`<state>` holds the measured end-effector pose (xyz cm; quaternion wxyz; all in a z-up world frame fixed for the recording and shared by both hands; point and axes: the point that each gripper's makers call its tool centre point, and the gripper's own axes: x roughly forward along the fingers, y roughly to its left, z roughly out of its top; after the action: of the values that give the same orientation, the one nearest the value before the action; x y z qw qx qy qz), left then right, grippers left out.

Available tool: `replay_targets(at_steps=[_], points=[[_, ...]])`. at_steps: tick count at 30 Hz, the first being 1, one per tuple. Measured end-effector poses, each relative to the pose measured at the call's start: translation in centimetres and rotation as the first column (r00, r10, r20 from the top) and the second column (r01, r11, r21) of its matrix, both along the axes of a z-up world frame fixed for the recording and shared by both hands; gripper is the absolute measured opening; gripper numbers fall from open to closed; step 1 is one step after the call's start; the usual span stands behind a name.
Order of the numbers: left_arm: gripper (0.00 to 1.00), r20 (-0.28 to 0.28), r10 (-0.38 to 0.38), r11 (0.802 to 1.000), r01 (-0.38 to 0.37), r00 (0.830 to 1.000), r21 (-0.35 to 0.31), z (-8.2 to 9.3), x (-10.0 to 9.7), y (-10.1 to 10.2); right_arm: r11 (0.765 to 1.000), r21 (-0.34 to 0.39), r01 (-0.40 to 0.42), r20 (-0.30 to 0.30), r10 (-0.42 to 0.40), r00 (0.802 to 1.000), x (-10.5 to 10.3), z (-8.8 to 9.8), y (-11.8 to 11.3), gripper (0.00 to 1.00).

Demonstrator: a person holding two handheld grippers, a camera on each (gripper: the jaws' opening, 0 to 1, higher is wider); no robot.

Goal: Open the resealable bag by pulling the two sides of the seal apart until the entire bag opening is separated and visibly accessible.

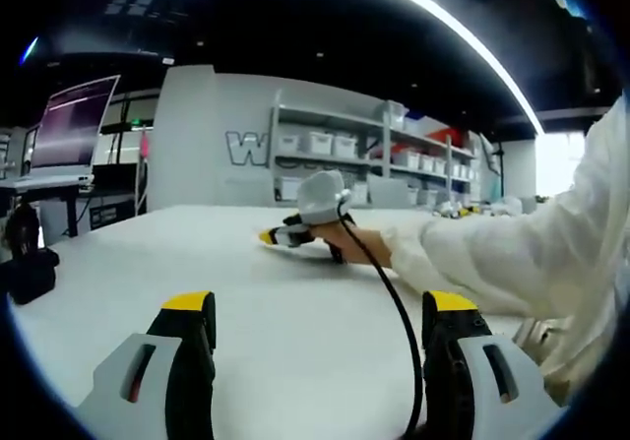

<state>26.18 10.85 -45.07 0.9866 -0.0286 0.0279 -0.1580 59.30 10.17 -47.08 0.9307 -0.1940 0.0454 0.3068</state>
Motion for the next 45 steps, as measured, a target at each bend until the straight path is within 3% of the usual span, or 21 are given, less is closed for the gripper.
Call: replay_targets(at_steps=[19, 30, 35, 45], points=[[0.85, 0.000, 0.007, 1.000, -0.007, 1.000, -0.023, -0.3, 0.1, 0.5, 0.999, -0.043, 0.007, -0.032, -0.009, 0.999, 1.7, -1.2, 0.8, 0.44], [0.85, -0.001, 0.006, 1.000, -0.006, 1.000, -0.026, -0.5, 0.2, 0.6, 1.000, 0.015, -0.002, -0.044, 0.003, 0.999, 2.3, -1.3, 1.0, 0.43], [0.85, 0.001, 0.006, 1.000, -0.006, 1.000, -0.028, -0.5, 0.2, 0.7, 1.000, 0.022, -0.009, -0.057, 0.011, 0.998, 2.2, -1.5, 1.4, 0.34], [0.84, 0.003, 0.008, 1.000, -0.008, 1.000, -0.030, -0.4, 0.2, 0.8, 0.996, 0.080, 0.031, -0.135, -0.020, 0.991, 2.5, -2.0, 1.1, 0.30]])
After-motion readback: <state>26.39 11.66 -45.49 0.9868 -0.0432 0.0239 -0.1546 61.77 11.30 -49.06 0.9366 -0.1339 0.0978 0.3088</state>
